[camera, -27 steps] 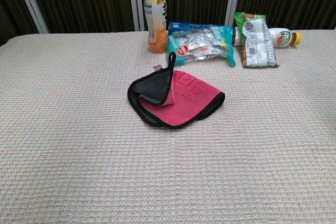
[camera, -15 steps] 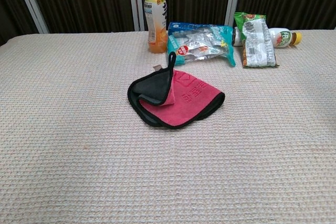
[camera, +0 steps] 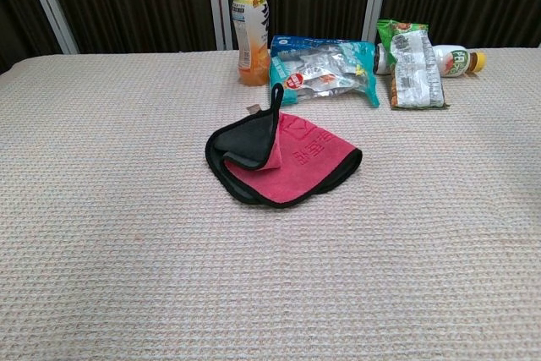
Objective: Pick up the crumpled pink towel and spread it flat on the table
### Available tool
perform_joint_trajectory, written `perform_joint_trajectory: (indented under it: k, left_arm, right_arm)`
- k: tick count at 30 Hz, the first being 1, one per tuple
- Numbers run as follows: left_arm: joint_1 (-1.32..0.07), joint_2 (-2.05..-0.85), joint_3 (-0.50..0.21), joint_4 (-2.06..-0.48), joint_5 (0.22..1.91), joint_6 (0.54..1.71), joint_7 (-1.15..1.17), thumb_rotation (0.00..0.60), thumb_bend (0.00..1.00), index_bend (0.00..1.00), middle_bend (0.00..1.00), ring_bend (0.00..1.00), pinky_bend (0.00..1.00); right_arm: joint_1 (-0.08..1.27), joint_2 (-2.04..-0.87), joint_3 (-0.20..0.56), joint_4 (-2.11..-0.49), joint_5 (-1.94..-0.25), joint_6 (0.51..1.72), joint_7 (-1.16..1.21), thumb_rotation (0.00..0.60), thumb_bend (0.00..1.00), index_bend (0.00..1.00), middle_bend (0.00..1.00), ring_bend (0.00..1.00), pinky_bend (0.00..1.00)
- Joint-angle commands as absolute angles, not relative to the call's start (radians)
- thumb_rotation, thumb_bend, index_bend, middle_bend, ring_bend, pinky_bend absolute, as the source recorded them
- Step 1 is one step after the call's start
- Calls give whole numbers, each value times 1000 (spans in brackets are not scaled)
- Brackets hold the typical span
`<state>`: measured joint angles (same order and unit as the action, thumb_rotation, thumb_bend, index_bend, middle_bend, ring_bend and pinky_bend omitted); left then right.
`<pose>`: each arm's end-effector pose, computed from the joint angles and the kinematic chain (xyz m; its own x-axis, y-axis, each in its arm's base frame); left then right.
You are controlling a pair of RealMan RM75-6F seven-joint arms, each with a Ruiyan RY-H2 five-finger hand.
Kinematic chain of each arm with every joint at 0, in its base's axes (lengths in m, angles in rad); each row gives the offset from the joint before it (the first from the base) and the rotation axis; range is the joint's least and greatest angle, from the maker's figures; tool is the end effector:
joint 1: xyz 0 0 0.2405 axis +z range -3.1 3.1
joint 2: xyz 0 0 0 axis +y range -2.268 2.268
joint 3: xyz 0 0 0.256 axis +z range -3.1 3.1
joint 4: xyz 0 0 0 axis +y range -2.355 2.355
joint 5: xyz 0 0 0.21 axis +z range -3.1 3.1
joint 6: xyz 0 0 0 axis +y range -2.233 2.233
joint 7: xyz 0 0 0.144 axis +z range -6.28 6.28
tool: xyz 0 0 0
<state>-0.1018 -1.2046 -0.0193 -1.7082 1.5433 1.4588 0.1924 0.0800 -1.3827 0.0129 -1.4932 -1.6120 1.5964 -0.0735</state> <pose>-0.2766 0.1764 0.1155 0.4128 0.0541 0.9092 0.9091 -0.0862 -0.4076 -0.2869 -0.1700 0.0896 0.3271 0.0676 0.9426 -0.9362 -0.1124 0.3330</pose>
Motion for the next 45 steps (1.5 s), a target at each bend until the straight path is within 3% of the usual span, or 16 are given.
perform_joint_trajectory:
  k: [1,6,10,14,18,28,45]
  left_arm:
    - [-143,-1202,-53,-1743,1518,1414,203,600,72,123,29,0,78]
    - [-260,-1201,-161,-1812,1454,1311,250,600,165,271,146,32,150]
    - [-390,-1222,-264,-1843,1327,1175,318,600,206,367,176,40,157]
    - [-539,-1277,-350,-1822,1143,1049,447,600,219,391,184,42,157]
    - [-664,-1343,-392,-1789,972,980,546,600,232,405,183,42,157]
    - [-917,-1485,-405,-1676,664,905,686,600,238,407,173,42,157]
    - [-1130,-1658,-344,-1490,488,911,760,600,288,434,166,42,157]
  right_arm:
    - [80,-1384,16,-1498,-1620,1603,-61,600,309,0,0,0,0]
    - [84,-1386,20,-1499,-1626,1601,-42,600,308,0,0,0,0]
    - [88,-1389,25,-1492,-1616,1589,-17,600,308,0,0,0,0]
    - [91,-1388,33,-1483,-1591,1568,25,600,309,0,0,0,0]
    - [92,-1386,46,-1472,-1569,1558,45,600,309,0,0,0,0]
    - [88,-1378,55,-1451,-1546,1545,107,600,309,0,0,0,0]
    - [81,-1371,74,-1435,-1523,1546,171,600,309,0,0,0,0]
